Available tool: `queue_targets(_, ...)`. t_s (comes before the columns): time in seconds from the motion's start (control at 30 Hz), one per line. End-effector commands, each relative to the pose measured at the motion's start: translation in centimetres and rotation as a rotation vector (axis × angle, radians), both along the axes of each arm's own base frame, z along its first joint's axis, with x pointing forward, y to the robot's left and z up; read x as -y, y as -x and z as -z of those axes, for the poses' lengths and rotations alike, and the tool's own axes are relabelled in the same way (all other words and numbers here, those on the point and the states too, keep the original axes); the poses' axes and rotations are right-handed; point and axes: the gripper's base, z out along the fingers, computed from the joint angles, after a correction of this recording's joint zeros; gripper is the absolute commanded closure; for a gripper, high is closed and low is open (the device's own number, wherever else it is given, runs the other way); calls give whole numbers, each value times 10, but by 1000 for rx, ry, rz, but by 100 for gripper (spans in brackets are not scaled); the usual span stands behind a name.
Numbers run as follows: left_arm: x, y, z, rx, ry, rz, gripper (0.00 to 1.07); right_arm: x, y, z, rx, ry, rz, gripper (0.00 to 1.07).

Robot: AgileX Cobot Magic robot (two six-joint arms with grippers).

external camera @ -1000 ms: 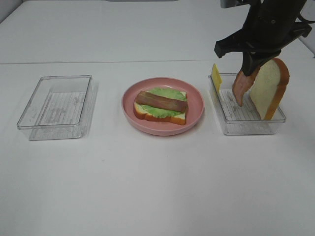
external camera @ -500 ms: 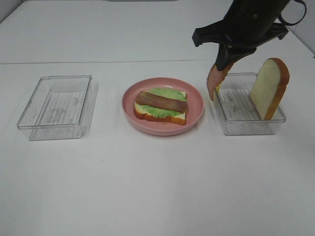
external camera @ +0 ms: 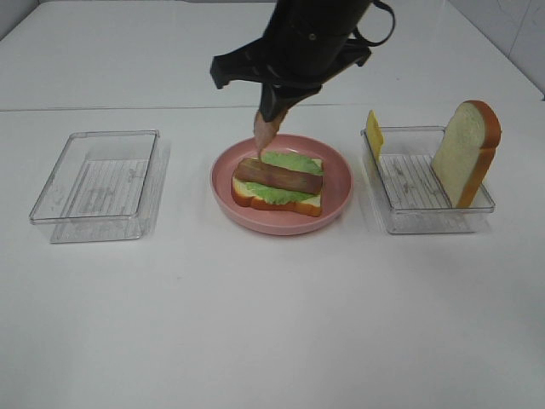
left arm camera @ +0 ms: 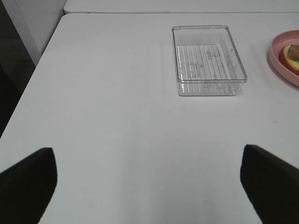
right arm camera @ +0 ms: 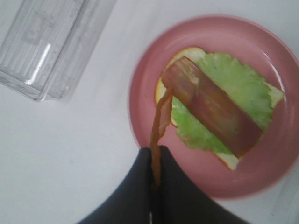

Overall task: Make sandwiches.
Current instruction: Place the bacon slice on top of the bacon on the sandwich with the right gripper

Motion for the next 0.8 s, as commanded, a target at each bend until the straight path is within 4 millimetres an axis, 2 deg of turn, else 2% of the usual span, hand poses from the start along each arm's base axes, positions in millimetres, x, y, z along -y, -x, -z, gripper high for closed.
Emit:
queue_targets(0.03, 1, 2, 0, 21, 9, -2, 6, -21, -12, 3, 12, -47, 0, 107)
queue_targets(0.1, 1, 2, 0, 21, 9, -2, 6, -25, -15, 4, 4, -65, 3, 107)
queue_targets(0.17, 1, 2, 0, 21, 9, -2, 6, -35, -27, 13, -6, -83, 0, 107)
queue_targets(0.3, 1, 2, 0, 21, 9, -2, 6, -40, -35, 22, -10, -81, 2, 107)
queue_targets(0.33, 1, 2, 0, 21, 9, -2, 6, -42, -39, 29, -14, -72, 1, 107)
queue_targets(0.57, 1, 2, 0, 21, 9, -2, 6, -40, -47, 54, -14, 9, 21, 107)
queue_targets(0.8, 1, 2, 0, 21, 9, -2, 6, -24, -60, 78, 54, 232, 63, 107)
